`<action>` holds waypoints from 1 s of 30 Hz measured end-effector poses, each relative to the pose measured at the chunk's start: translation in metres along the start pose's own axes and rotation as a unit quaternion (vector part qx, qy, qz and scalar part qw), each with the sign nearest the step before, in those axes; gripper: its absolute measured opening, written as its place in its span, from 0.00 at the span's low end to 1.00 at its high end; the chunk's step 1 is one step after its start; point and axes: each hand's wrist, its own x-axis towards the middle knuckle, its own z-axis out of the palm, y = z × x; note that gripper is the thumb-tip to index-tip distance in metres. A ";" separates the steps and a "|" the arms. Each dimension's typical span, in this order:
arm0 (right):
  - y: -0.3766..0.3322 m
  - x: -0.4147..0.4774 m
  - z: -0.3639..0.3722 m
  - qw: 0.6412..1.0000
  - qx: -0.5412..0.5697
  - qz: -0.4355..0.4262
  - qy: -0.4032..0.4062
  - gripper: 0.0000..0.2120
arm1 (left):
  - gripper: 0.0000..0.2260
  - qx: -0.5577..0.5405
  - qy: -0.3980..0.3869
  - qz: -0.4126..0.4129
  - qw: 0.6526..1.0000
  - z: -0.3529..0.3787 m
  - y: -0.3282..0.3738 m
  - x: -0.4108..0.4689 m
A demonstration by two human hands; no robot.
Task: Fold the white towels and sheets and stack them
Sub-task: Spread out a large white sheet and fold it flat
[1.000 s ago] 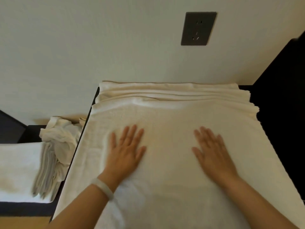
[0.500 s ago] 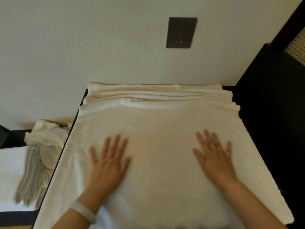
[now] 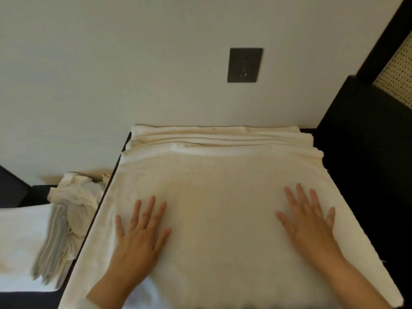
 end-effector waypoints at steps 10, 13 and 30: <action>-0.033 0.032 0.020 0.997 -0.061 -0.041 -0.038 0.35 | 0.32 0.039 0.008 -0.022 0.999 0.011 -0.007 0.028; -0.045 0.078 0.007 0.996 -0.055 -0.034 -0.068 0.33 | 0.29 0.042 -0.013 -0.026 0.999 0.004 -0.007 0.070; -0.006 -0.027 0.029 0.995 -0.024 0.088 0.044 0.32 | 0.26 -0.005 0.052 -0.029 0.998 0.003 -0.072 -0.026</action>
